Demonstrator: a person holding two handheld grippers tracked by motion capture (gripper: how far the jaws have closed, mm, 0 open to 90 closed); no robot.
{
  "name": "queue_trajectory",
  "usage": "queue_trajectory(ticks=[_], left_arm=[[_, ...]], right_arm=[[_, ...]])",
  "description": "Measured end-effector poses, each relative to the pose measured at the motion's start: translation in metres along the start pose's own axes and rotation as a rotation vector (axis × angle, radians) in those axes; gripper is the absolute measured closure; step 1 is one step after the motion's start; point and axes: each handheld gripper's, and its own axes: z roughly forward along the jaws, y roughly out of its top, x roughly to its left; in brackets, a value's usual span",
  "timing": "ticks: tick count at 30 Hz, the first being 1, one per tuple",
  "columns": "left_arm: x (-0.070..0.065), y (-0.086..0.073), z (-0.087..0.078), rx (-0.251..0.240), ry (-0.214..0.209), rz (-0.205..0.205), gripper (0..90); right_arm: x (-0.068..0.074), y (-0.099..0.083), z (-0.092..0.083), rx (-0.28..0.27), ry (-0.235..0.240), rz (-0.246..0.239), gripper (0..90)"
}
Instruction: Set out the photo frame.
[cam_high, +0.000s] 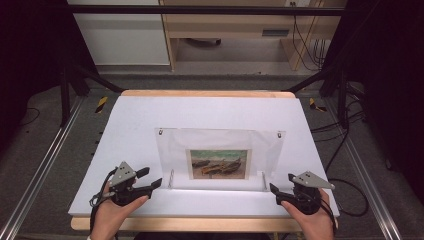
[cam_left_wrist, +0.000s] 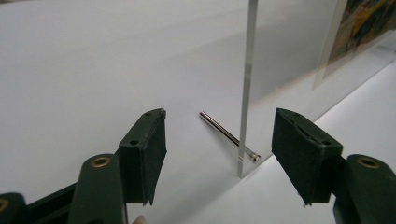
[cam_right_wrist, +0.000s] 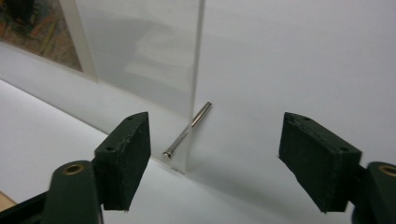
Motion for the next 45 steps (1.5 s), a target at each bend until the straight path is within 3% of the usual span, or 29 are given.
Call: queue_trajectory(ticks=[10,17,20,22,32,45], left_arm=[[0.023,-0.002,-0.01,-0.035,0.072,-0.008,27.8],[0.03,-0.002,-0.007,-0.019,0.092,0.022,26.4],[0.034,-0.002,-0.002,-0.01,0.091,0.022,26.1],[0.036,-0.002,0.001,0.0,0.088,0.017,26.1],[0.05,0.005,0.016,0.044,0.081,0.027,25.6],[0.062,0.017,0.031,0.024,0.092,0.037,25.6]], right_arm=[[-0.018,-0.003,-0.003,0.001,-0.098,0.042,9.6],[-0.027,-0.005,0.006,0.038,-0.149,0.042,8.8],[-0.032,-0.003,0.009,0.041,-0.154,0.043,8.8],[-0.034,-0.001,0.011,0.036,-0.142,0.072,8.9],[-0.051,0.01,0.021,0.057,-0.169,0.058,9.3],[-0.063,0.02,0.035,0.056,-0.187,0.075,10.6]])
